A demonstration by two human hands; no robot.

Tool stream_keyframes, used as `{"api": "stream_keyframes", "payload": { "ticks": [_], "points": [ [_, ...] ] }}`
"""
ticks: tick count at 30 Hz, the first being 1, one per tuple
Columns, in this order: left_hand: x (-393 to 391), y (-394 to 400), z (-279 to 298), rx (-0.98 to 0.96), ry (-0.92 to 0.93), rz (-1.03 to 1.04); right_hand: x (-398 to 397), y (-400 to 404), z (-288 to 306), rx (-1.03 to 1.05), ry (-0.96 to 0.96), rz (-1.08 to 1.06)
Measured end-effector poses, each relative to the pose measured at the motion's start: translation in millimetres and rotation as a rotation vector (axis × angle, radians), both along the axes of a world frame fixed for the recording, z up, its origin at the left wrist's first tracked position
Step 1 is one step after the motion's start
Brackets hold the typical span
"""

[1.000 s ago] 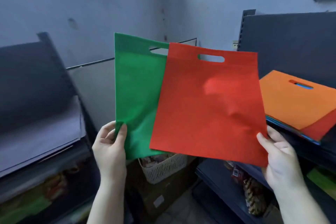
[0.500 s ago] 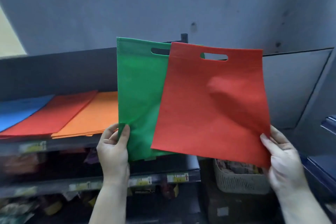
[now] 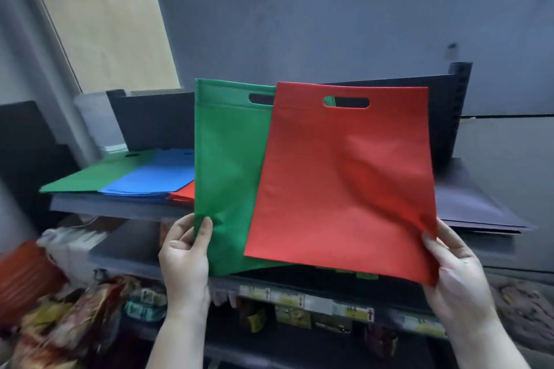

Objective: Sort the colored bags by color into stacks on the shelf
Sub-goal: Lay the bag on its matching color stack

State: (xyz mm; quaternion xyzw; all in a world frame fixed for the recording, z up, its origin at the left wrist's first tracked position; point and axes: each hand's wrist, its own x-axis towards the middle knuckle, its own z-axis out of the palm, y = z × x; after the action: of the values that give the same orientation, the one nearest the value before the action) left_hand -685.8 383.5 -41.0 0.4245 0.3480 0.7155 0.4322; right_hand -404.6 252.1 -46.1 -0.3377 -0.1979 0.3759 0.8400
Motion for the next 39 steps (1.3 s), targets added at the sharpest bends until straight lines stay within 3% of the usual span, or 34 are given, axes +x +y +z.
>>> {"api": "stream_keyframes", "payload": {
  "ticks": [10, 18, 27, 33, 39],
  "points": [
    [-114, 63, -7, 0.009, 0.036, 0.17, -98, 92, -11, -0.043, -0.066, 0.123],
    [-160, 112, -11, 0.012, 0.113, 0.267, -140, 154, 3, -0.036, -0.017, 0.169],
    [-209, 190, 9, 0.092, 0.138, 0.363, -190, 255, 24, 0.032, -0.086, 0.292],
    [-255, 242, 12, 0.087, 0.103, 0.42, -230, 322, 37, 0.059, 0.017, 0.375],
    [-304, 295, 13, 0.051, -0.025, 0.387, -277, 377, 41, 0.063, -0.011, 0.39]
  ]
}}
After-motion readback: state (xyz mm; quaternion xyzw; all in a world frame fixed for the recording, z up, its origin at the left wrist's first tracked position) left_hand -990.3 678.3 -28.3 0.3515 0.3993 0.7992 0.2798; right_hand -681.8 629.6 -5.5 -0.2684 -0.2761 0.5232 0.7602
